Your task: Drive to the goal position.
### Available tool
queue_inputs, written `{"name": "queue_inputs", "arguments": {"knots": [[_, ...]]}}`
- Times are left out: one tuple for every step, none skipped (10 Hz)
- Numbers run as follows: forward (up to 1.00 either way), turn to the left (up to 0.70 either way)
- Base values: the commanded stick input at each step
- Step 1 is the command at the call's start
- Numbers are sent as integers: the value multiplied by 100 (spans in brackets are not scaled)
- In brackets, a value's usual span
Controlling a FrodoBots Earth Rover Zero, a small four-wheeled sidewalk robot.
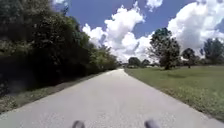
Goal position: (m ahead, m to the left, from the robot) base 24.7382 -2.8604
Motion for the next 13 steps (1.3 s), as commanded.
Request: {"name": "queue_inputs", "arguments": {"knots": [[50, 0], [50, 0], [50, 0], [50, 0], [50, 0], [50, 0], [50, 0], [50, 0], [50, 0], [50, 0], [50, 0], [50, 0], [50, 0]]}}
